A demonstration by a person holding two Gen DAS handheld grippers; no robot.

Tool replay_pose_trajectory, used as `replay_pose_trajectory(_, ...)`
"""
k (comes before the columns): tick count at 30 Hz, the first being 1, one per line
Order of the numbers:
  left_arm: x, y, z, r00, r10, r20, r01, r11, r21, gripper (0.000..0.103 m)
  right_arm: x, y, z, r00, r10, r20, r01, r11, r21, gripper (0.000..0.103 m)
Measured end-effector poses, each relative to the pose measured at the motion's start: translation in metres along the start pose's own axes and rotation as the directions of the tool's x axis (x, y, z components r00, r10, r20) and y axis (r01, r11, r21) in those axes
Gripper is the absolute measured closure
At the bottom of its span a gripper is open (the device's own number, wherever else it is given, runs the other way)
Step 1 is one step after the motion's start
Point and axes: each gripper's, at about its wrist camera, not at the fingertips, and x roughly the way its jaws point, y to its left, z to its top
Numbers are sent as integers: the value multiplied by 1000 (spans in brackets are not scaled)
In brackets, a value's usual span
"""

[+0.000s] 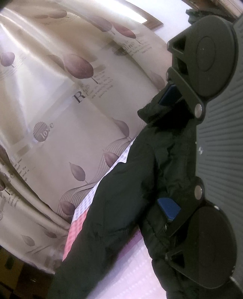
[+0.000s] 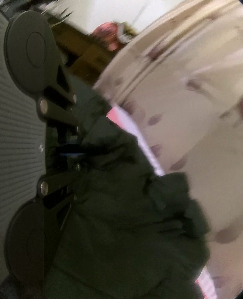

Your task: Fold large clothes

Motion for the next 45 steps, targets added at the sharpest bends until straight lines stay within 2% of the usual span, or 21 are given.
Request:
replay_pose_trajectory(6,-1,1,1,1000,-4,-5,4,1000,-6,0,13,19,-3,993,-116,-18,112,986,-126,94)
replay_pose_trajectory(11,-2,5,14,995,-46,-92,44,999,-22,0,26,36,-9,980,-200,-3,193,951,-241,94)
replay_pose_trajectory(14,-18,20,28,995,-39,-88,33,997,-75,0,32,44,-10,971,-240,13,233,923,-306,94)
replay_pose_trajectory(17,-36,44,46,997,1,-74,-12,990,-143,0,34,49,-13,964,-266,26,259,901,-348,94)
replay_pose_trajectory(20,-46,80,69,996,52,-74,-68,970,-235,0,35,51,-15,959,-280,34,272,888,-370,94)
replay_pose_trajectory(23,-58,119,91,993,105,-45,-114,928,-354,1,35,50,-16,960,-279,35,271,889,-370,93)
replay_pose_trajectory(26,-70,159,113,988,153,-15,-144,886,-441,7,35,49,-16,961,-275,37,269,890,-367,93)
replay_pose_trajectory(30,-84,201,144,980,200,4,-173,857,-486,10,35,49,-17,961,-273,37,268,892,-364,93)
replay_pose_trajectory(32,-84,219,156,979,202,-17,-185,852,-489,14,35,49,-17,961,-273,37,268,892,-365,93)
replay_pose_trajectory(36,-78,236,176,980,194,-53,-194,850,-489,14,35,50,-17,961,-274,40,269,890,-367,93)
replay_pose_trajectory(42,-61,241,184,976,205,-78,-219,872,-438,14,34,50,-17,961,-271,46,269,891,-367,92)
replay_pose_trajectory(44,-56,241,184,974,215,-72,-225,876,-427,18,34,50,-17,962,-270,47,268,891,-366,92)
replay_pose_trajectory(45,-52,240,185,973,220,-73,-230,879,-418,27,34,50,-17,962,-270,47,268,891,-367,92)
